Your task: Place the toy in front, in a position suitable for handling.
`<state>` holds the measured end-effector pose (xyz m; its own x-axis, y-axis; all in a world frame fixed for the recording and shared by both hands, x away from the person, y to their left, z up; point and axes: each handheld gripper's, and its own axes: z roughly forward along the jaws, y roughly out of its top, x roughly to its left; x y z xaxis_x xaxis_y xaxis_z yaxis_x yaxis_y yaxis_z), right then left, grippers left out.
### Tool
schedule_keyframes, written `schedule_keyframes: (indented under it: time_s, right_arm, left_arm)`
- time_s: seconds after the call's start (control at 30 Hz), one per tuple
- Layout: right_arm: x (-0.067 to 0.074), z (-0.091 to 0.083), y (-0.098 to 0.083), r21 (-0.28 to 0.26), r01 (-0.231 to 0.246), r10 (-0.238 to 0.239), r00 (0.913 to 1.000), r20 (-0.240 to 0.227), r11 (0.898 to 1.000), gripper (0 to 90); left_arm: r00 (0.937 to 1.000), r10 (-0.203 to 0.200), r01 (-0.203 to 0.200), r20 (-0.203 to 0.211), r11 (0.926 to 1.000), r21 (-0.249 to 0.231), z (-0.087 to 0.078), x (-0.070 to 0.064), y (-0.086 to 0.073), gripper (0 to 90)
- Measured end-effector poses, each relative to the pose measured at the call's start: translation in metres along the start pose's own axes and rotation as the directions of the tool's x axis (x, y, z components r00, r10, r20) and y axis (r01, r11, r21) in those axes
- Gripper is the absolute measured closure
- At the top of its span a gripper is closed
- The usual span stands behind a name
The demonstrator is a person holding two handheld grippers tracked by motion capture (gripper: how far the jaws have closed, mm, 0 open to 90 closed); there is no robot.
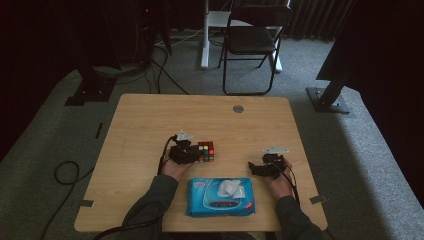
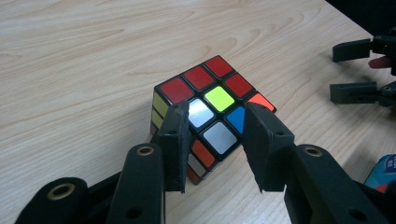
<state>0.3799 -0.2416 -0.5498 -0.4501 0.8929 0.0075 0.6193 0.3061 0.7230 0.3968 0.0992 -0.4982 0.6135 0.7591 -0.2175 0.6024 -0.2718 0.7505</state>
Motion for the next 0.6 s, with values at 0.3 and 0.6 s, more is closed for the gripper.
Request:
schedule_keyframes:
  time_s: [0.3,0.6]
  right_arm:
    - [0.006,0.007,0.007,-0.002,0.014,-0.014,0.9998,-0.016,1.0,13.8]
    - [0.006,0.011,0.011,-0.001,0.025,-0.025,0.9993,-0.028,1.0,13.9]
  left_arm:
    - [0.9994,0.005,-0.005,0.033,0.9999,0.009,0.008,0.001,0.0,61.6]
    - [0.9984,0.054,-0.053,0.019,0.9966,-0.063,-0.018,0.0,0.001,55.6]
